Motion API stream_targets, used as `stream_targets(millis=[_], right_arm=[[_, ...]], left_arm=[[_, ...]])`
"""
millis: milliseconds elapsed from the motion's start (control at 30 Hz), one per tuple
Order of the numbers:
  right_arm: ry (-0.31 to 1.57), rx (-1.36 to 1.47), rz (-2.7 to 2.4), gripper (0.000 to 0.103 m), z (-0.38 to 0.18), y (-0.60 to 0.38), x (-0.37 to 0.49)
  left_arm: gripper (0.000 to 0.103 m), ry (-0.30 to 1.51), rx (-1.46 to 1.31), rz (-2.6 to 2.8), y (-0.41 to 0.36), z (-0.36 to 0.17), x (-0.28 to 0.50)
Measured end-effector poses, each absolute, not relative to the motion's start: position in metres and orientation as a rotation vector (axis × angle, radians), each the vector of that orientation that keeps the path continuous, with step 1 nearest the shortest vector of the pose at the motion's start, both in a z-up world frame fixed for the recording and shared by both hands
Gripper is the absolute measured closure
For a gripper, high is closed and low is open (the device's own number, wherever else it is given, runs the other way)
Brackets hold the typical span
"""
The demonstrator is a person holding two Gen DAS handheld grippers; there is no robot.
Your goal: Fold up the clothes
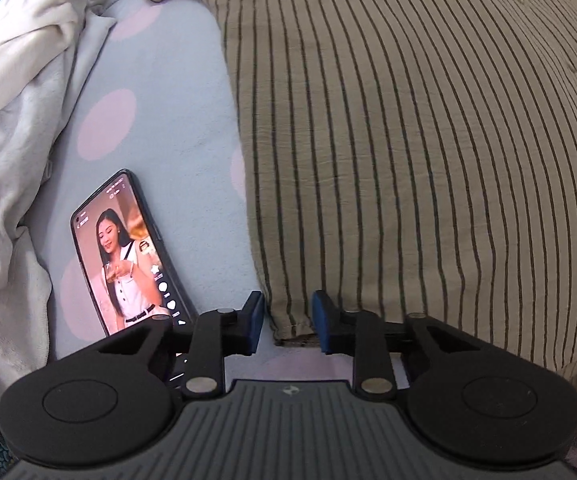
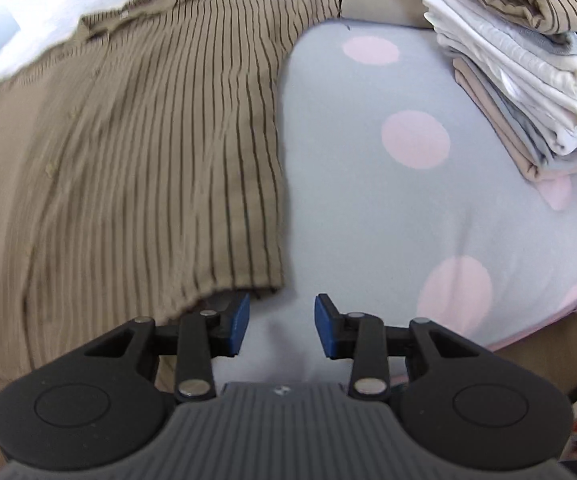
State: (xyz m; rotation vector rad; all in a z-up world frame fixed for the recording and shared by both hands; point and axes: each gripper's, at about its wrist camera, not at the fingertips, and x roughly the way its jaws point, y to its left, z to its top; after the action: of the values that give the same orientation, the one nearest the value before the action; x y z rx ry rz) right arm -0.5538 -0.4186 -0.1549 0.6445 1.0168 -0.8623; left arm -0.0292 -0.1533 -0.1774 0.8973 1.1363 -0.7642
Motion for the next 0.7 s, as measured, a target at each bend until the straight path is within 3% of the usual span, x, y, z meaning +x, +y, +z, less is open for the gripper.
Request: stream_targets(millis=[333, 367, 400, 500, 700], right_arm=[[0.973, 0.773, -0.88, 0.065, -0.182, -0.445, -0.542], [0.96, 0.794, -0.865, 0.068, -0.184, -0.446, -0.541], [0.948, 0.815, -0.85, 0.08, -0.185, -0.447, -0.541], [0.955, 0.78, -0.852, 0.101, -0.183, -0.442, -0.537], [0.965, 0.685, -0.931, 0.102, -0.16, -0.431, -0.546]], left_arm=[[0.081, 1.141, 0.928, -0.732, -0.158, -0.179, -0.033], [0.082, 1.139, 0.93, -0.733, -0.159, -0.179, -0.033], [0.085, 1.136, 0.932, -0.734, -0.159, -0.178, -0.034], [0.099, 1.123, 0.93, -0.751, -0.158, -0.175, -0.038], [0.103, 1.106, 0.96, -0.775, -0.152, -0.157, -0.042]])
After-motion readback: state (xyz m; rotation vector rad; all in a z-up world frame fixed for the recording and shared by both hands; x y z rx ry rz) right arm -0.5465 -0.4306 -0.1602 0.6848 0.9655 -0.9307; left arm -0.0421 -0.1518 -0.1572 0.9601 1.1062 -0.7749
